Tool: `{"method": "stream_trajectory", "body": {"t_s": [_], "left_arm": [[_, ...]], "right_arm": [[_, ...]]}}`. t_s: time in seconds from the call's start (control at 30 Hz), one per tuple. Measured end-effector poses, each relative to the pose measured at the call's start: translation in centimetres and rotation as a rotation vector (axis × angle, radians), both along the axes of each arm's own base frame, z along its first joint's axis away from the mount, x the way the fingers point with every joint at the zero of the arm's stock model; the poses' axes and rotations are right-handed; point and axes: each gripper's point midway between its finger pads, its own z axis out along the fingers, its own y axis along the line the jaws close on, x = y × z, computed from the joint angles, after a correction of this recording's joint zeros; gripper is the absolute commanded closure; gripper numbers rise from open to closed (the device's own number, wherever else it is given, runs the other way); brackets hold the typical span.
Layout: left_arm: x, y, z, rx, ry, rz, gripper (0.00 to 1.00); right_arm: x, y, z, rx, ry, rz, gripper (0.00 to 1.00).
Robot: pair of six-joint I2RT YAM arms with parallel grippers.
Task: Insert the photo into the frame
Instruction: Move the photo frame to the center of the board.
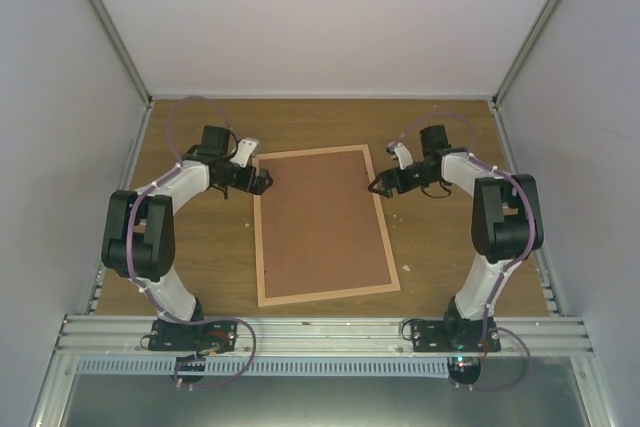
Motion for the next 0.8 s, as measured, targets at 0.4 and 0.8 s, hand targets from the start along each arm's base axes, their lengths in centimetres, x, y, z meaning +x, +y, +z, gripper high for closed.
{"method": "stream_trajectory", "body": {"t_s": [0.4, 0.8], "left_arm": [[-2.1, -2.2, -2.2, -0.177, 0.163, 0.005, 0.07], [6.7, -4.0, -1.7, -0.319, 0.106, 0.049, 0.07]], "right_arm": [[-3.0, 0.8, -2.4, 0.148, 0.180, 0.015, 0.24], [1.9, -0.1, -2.7, 0.193, 0.205, -0.047, 0.24]]}}
